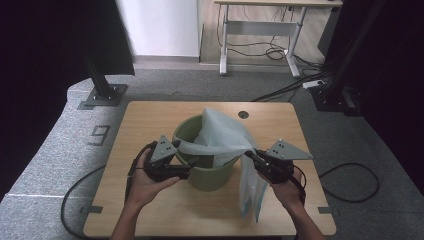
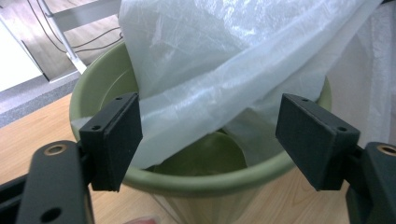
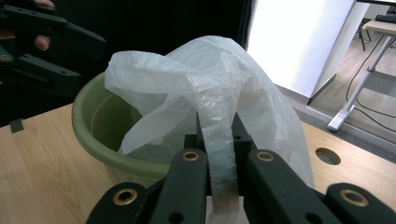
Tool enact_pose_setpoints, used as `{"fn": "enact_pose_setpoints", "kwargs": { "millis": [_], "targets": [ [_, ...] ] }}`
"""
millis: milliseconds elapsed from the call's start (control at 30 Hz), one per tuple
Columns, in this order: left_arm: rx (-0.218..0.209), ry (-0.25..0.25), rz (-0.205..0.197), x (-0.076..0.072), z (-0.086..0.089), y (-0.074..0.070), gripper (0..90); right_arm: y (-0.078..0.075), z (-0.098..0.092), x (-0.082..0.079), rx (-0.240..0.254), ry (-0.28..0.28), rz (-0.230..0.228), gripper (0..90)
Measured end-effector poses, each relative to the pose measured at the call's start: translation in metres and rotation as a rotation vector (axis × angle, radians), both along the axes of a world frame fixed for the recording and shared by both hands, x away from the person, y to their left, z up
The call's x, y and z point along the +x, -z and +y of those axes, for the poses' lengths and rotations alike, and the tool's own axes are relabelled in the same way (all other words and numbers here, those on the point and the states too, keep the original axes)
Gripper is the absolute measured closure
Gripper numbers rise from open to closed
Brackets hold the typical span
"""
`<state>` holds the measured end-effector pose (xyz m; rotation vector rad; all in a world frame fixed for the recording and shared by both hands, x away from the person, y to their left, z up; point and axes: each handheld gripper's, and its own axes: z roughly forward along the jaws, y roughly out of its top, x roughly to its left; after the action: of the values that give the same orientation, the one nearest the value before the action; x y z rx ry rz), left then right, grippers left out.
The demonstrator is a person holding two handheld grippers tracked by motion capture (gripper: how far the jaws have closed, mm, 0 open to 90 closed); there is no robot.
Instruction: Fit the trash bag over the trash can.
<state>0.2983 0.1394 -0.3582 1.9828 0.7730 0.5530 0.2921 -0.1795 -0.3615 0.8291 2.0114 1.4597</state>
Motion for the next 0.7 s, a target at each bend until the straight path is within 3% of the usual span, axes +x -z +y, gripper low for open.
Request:
{"fn": "enact_pose_setpoints", "kwargs": {
  "millis": [167, 333, 700],
  "targets": [
    [0.012, 0.026, 0.007, 0.004, -0.006, 0.001, 23.5, 0.0, 0.002, 0.001, -0.002, -0.005, 0.003, 86.7],
    [0.019, 0.01, 0.016, 0.008, -0.011, 0.004, 24.9, 0.0, 0.002, 0.001, 0.002, -0.007, 0.004, 86.4],
    [0.028, -0.069, 0.002, 0.014, -0.026, 0.007, 26.7, 0.001, 0.0, 0.002, 0.034, -0.007, 0.016, 85.5]
  ]
}}
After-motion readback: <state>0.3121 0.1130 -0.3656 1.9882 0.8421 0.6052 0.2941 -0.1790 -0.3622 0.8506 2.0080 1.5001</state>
